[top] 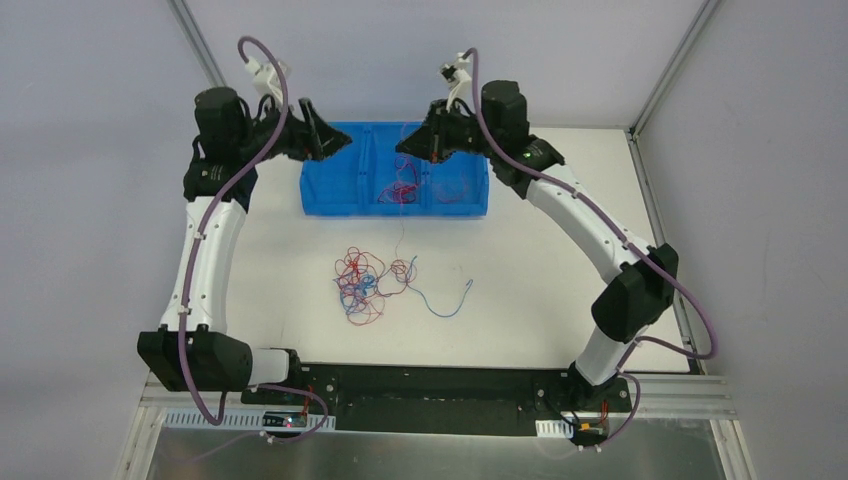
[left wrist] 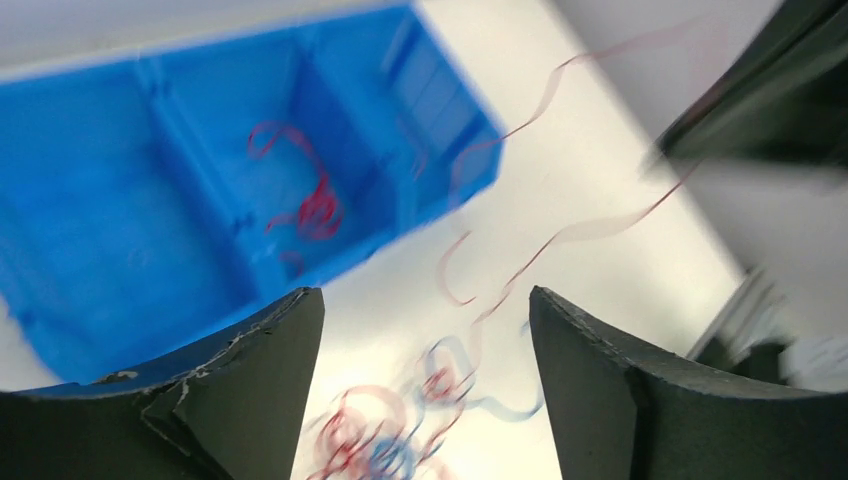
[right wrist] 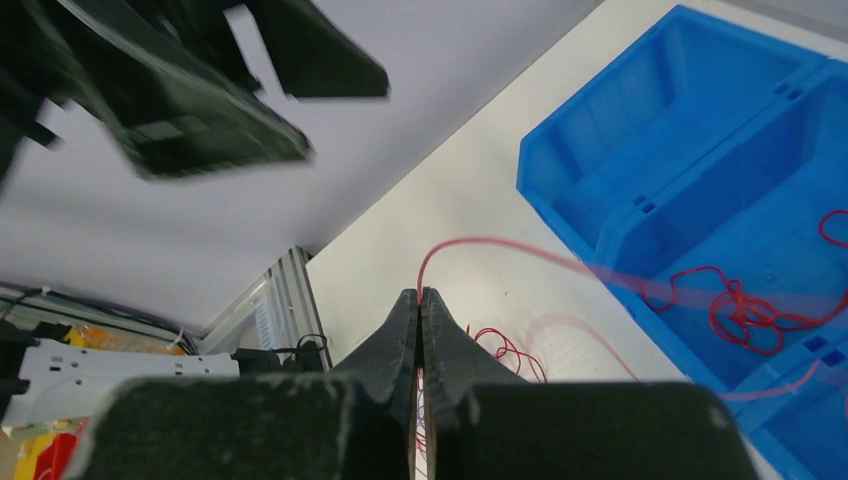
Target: Untangle the cables
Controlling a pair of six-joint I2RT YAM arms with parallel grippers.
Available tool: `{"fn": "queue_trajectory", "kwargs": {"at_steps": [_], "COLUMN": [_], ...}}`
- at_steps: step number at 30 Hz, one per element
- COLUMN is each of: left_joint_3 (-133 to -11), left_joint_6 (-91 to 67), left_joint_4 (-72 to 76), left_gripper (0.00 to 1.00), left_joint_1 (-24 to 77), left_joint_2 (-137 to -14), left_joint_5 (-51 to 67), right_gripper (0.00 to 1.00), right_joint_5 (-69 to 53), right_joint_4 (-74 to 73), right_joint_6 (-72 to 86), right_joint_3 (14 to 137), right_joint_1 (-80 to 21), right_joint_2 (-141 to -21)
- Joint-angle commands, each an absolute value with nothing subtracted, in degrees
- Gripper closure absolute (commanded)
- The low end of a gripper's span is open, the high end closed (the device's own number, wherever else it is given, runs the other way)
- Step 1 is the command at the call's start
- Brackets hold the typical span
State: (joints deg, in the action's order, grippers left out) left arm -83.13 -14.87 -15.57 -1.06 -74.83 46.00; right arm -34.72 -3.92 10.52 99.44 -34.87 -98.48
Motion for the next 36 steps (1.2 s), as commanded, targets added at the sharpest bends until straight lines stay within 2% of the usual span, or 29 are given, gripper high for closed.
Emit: {"fn": "queue_trajectory", "kwargs": {"at_steps": [1,5,7,13,15,18,20,23,27,29,33,36], "left_joint_3": [-68.97,-59.81,-58.03,-53.22,-49.64,-47.59,-47.4,-44.23,-41.7,-40.13,-36.76,-36.6], "left_joint_6": [16.45,26.73,28.77,20.39,18.7,12.99,10.05,9.58,10.94,12.35,14.78,15.67], "left_joint_4": [-25.0,-25.14,-24.32,-11.64,-4.19,5.98,8.81,12.58,13.47,12.42,8.12,4.17], "left_gripper": [0.21,0.19,0.14,0.16,0.2,0.33,0.42,0.5,0.66,0.68,0.63,0.65], "left_joint_1": [-1.83,3.67,9.2,20.21,23.04,25.25,25.57,25.78,25.77,25.78,25.75,25.59], "left_joint_2": [-66.33,-63.27,-64.6,-70.58,-70.99,-72.75,-74.72,-76.39,-77.69,-76.66,-72.84,-71.1], "left_joint_5": [53.31,49.54,46.99,44.73,41.45,34.92,31.15,30.17,29.06,30.19,31.74,31.78], "right_gripper": [1.0,1.0,1.0,1.0,1.0,1.0,1.0,1.0,1.0,1.0,1.0,1.0], "right_joint_5": [-35.1,-35.33,-35.05,-34.51,-34.1,-33.96,-33.29,-32.68,-30.51,-29.26,-29.07,-28.84], "right_joint_4": [-4.44,-4.64,-4.99,-6.7,-7.1,-7.47,-8.27,-9.83,-11.6,-12.02,-12.51,-12.6], "right_joint_6": [15.09,17.31,18.31,19.74,20.7,22.59,24.21,26.46,28.22,28.54,30.14,30.39], "right_joint_3": [101.43,102.44,103.27,105.26,105.81,106.97,108.33,111.94,116.38,118.5,123.56,126.2], "right_joint_1": [-33.24,-32.61,-32.39,-32.18,-32.15,-32.02,-32.0,-31.96,-31.01,-28.95,-23.72,-20.66], "right_joint_2": [-93.02,-92.22,-91.94,-90.85,-90.35,-89.76,-89.61,-89.67,-88.98,-88.38,-88.44,-89.13]}}
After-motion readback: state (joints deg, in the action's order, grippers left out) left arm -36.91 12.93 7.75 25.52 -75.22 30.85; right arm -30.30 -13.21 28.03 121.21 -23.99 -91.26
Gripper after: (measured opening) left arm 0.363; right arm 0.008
